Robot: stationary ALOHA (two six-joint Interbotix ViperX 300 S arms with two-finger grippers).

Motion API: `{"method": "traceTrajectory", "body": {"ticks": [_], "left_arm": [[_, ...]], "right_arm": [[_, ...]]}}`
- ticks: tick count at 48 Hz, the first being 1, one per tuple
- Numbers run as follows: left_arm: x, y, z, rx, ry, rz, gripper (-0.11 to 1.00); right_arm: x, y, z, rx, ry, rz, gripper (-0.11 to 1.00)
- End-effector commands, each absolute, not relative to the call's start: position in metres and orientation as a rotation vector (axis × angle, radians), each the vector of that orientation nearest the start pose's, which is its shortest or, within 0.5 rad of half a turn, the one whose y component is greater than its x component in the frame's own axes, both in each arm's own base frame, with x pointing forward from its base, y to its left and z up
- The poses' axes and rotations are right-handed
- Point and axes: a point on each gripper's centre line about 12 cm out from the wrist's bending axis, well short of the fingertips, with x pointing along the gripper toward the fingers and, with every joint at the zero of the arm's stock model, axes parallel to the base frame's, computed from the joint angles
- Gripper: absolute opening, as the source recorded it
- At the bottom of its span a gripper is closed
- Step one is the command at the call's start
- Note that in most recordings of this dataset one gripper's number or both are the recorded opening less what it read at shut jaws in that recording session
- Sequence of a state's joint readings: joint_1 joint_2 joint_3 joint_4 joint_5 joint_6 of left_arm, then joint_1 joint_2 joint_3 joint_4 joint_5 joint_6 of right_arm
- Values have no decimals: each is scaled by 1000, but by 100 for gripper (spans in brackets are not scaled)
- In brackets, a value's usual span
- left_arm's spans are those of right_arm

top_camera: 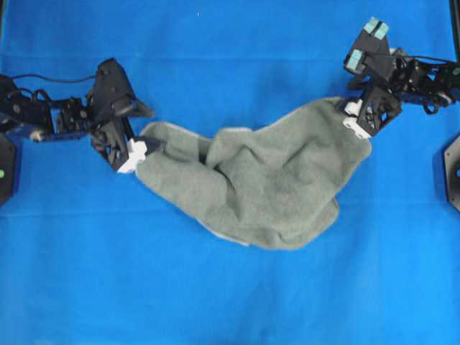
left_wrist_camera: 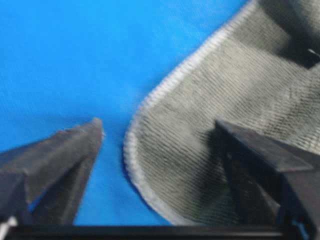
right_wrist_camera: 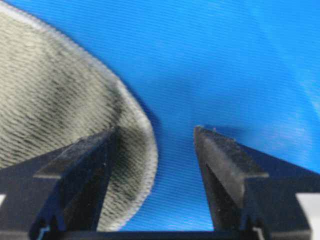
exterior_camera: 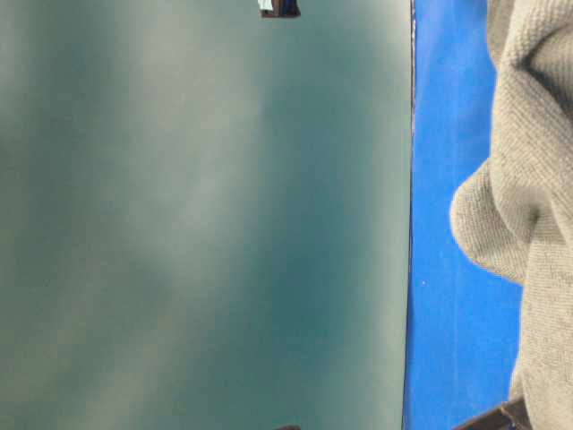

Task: Fold a large towel.
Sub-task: 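Move both grippers to the towel's left and right corners and grasp them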

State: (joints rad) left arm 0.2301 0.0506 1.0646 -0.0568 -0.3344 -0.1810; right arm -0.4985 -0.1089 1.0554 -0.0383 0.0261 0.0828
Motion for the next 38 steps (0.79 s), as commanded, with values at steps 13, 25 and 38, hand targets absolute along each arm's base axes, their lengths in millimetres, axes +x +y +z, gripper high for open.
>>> {"method": "traceTrajectory", "body": {"ticks": [13, 25, 38], "left_arm": [[283, 69, 59, -325, 865, 338, 71], [279, 67, 59, -331, 982, 335, 8], [286, 68, 100, -322, 909, 322, 4]], "right_arm": [[249, -128, 92, 279, 941, -464, 57], [243, -126, 89, 293, 998, -463, 2], [244, -126, 122, 267, 887, -470, 2]]}}
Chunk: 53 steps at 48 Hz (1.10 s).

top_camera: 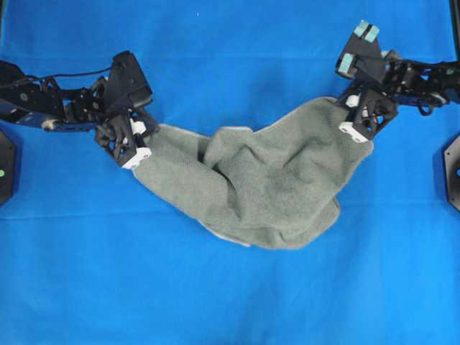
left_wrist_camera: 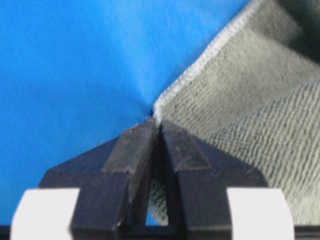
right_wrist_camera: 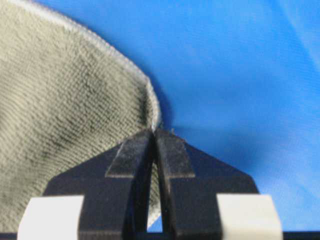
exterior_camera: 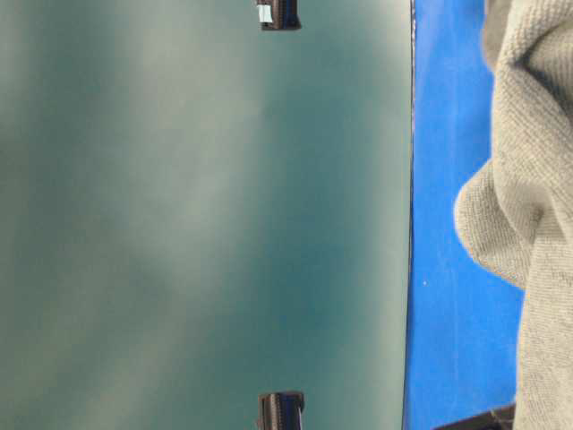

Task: Fold a large towel.
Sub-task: 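Move both grippers to the towel's left and right corners and grasp them, then lift the towel with both grippers and shake it out upward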

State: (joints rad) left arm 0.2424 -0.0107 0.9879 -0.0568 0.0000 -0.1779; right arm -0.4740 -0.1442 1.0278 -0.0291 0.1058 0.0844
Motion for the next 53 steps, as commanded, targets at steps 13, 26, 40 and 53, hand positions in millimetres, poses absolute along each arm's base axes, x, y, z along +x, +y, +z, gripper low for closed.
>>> {"method": "traceTrajectory", "body": {"ticks": [13, 26, 40, 53], "left_arm": [[280, 67, 194, -282, 741, 295, 4], [248, 79, 231, -291, 577, 357, 4], [230, 143, 276, -270, 385, 576, 4], [221, 189, 358, -65, 220, 699, 4]], "right_arm": [[226, -117, 204, 219, 678, -482, 2], [194, -103, 246, 221, 510, -506, 2], [164, -156, 275, 248, 366, -773, 2], [136, -197, 346, 110, 202, -976, 2]]}}
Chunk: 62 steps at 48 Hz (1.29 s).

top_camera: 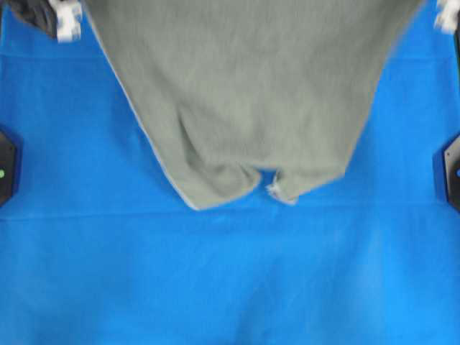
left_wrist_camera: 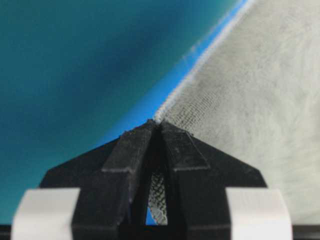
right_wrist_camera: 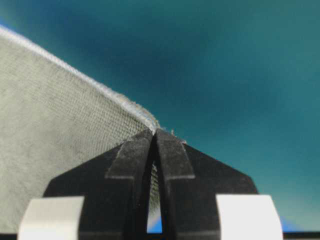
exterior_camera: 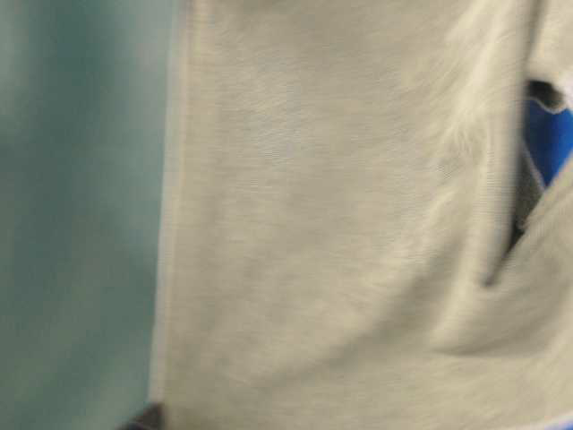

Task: Fold a large towel.
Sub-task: 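Lift the towel with both grippers and shake it out upward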

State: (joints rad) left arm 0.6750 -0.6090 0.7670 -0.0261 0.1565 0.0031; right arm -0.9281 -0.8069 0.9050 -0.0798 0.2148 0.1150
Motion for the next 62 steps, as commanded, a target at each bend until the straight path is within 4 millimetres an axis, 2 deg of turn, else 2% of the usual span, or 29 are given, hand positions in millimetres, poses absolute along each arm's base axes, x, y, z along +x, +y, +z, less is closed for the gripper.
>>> {"method": "traceTrajectory", "body": {"ticks": [1, 8, 15, 17, 22, 29, 35, 40, 50, 58, 62], "left_arm": [[221, 190, 365, -48, 209, 703, 4], [220, 194, 415, 66, 135, 713, 4], [217, 189, 453, 90, 77, 709, 4], [217, 184, 459, 86, 76, 696, 4], [221, 161, 468, 82, 87, 623, 4], [222, 117, 475, 74, 96, 476, 4], [212, 73, 485, 29, 78, 324, 4], [199, 48, 493, -57, 52, 231, 4], [175, 19, 518, -274, 1, 103, 4], [159, 3, 547, -383, -51, 2, 4], [157, -4, 554, -396, -61, -41, 4]], "right_arm": [[135, -197, 353, 93, 193, -979, 2], [132, -197, 406, 15, 133, -998, 2], [127, -192, 440, -9, 109, -1011, 2], [127, -189, 446, -6, 108, -1006, 2], [129, -168, 459, 6, 122, -946, 2], [128, -126, 475, 33, 104, -804, 2], [122, -88, 488, 102, 106, -639, 2], [120, -65, 494, 183, 115, -503, 2], [118, -24, 516, 309, 77, -213, 2], [107, -3, 541, 310, 6, -56, 2], [105, 4, 546, 327, -17, -2, 2]]}}
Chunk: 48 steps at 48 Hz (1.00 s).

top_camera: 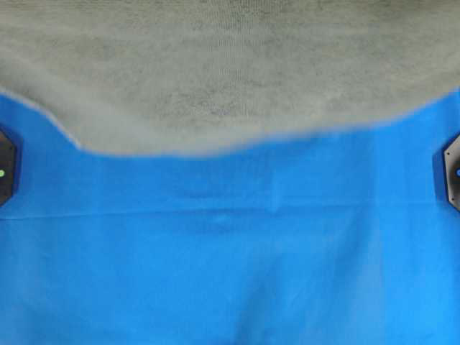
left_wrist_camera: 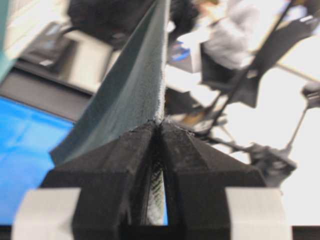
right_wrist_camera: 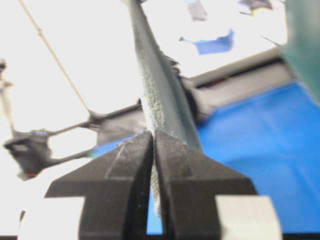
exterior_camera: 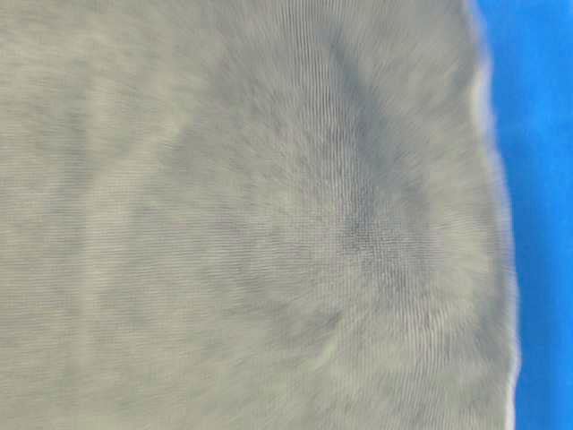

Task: Fold a large towel.
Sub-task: 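Lift the towel with both grippers and shake it out upward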

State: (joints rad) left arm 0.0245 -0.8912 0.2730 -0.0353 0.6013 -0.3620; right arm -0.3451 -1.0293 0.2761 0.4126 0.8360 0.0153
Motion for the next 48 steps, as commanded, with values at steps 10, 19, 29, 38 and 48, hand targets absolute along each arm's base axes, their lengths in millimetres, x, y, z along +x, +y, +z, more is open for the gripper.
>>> {"method": "traceTrajectory", "body": {"ticks": [10, 19, 29, 38, 48], "left_arm": [[166, -14, 548, -401, -22, -95, 4], [175, -3, 527, -394, 45, -12, 4], [184, 59, 456, -553, 158, 357, 4], [178, 113, 385, -642, 249, 653, 4], [177, 152, 338, -593, 287, 784, 4]], "right_arm": [[111, 13, 543, 350, -18, 96, 2], [131, 1, 521, 344, 57, 45, 2], [158, -46, 467, 397, 183, -222, 2], [152, -108, 410, 461, 309, -587, 2], [142, -162, 354, 496, 473, -827, 2]]}}
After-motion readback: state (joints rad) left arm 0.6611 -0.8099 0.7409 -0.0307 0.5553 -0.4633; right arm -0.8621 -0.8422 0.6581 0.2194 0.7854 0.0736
